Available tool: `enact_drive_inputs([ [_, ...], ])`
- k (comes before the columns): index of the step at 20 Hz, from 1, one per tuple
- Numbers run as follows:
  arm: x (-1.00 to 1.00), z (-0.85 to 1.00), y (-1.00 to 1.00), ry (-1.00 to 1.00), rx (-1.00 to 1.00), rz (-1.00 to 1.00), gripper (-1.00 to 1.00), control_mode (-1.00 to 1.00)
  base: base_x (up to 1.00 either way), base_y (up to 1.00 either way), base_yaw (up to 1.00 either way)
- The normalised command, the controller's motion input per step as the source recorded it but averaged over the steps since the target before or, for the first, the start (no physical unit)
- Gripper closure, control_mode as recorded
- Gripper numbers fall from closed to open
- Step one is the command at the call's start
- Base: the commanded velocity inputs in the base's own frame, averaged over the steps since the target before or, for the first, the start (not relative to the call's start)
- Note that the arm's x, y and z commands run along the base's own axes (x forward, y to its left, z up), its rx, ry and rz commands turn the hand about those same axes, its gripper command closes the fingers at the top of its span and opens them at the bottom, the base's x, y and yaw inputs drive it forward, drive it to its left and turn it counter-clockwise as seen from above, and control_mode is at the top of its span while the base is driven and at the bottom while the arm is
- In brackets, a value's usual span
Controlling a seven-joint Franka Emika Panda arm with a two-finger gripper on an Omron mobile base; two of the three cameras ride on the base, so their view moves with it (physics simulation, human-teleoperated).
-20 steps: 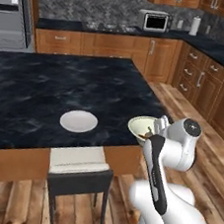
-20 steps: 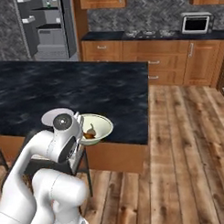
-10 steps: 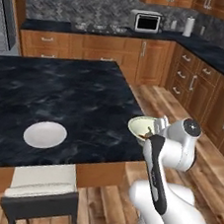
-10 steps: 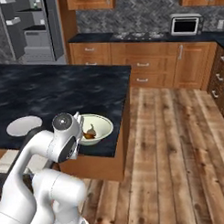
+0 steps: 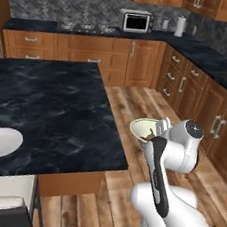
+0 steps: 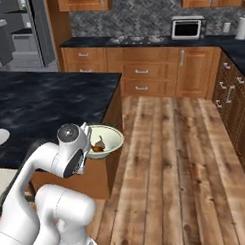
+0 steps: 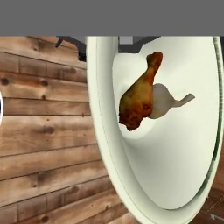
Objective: Pick the chicken drumstick and garlic from their plates and place them in the bowl. Then put the bowl in the fridge.
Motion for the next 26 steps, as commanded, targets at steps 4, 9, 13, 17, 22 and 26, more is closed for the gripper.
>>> enact_drive_inputs([
  [4,0.0,0.0,0.0,0.0,0.0,0.0,1.0,1.0,0.27,-0.75,0.0],
  [9,0.0,0.0,0.0,0.0,0.0,0.0,1.0,1.0,0.59,-0.57,0.0],
  [13,0.0,0.0,0.0,0.0,0.0,0.0,1.0,1.0,0.88,-0.25,0.04],
  [17,0.0,0.0,0.0,0.0,0.0,0.0,1.0,1.0,0.9,-0.24,0.02],
  [22,0.0,0.0,0.0,0.0,0.0,0.0,1.0,1.0,0.91,-0.25,0.01],
  [26,0.0,0.0,0.0,0.0,0.0,0.0,1.0,1.0,0.89,-0.29,0.01],
])
